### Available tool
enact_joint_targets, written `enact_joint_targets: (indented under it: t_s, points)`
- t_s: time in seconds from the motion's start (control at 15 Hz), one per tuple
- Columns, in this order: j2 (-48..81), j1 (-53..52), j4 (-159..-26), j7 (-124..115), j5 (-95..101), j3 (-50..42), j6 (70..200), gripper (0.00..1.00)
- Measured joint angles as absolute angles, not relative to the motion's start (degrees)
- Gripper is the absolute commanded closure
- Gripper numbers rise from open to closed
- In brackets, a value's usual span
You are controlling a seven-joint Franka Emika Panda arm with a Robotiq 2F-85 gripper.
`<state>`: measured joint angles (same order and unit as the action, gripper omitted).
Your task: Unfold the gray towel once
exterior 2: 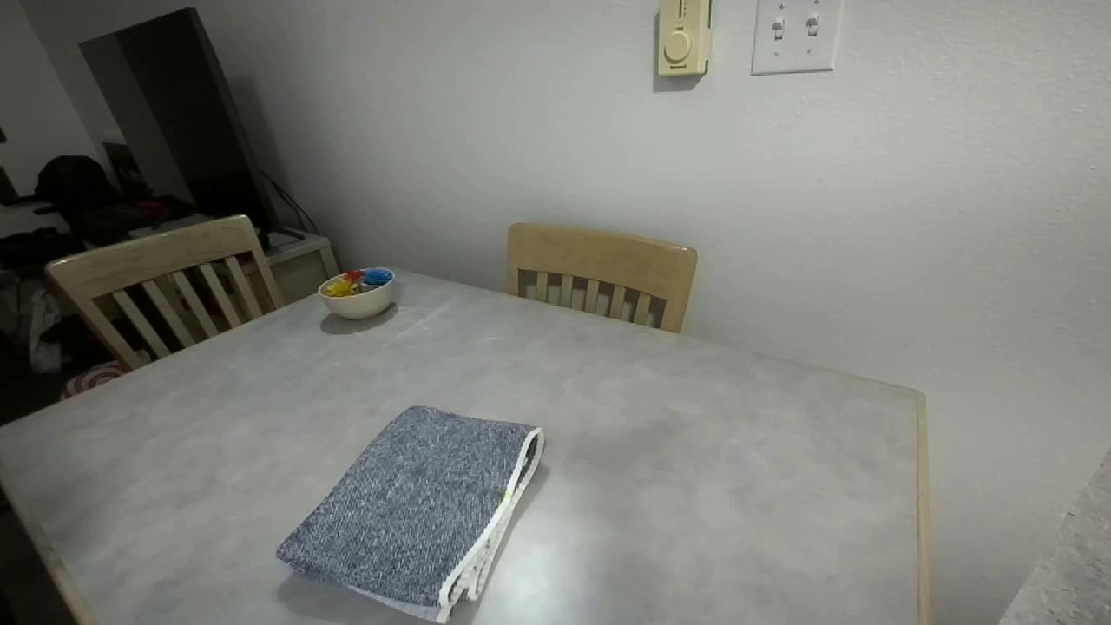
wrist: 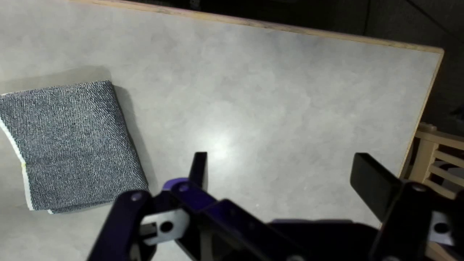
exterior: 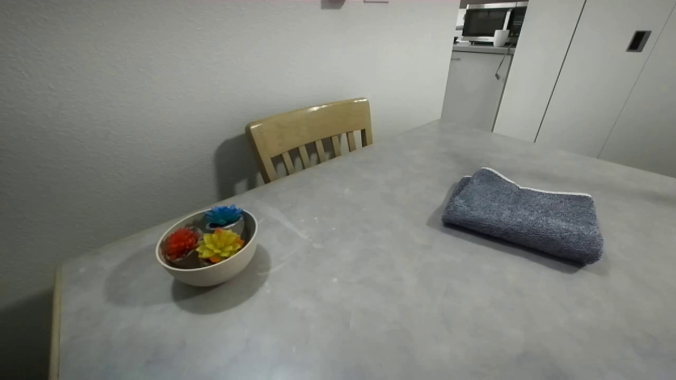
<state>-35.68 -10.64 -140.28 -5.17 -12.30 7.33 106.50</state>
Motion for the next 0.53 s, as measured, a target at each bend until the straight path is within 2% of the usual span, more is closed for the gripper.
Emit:
enact_joint_targets:
  t_s: [0.53]
  points:
    - [-35.7,-10.6,-140.3,-5.2,-12.2,7.3,107.0,0.0]
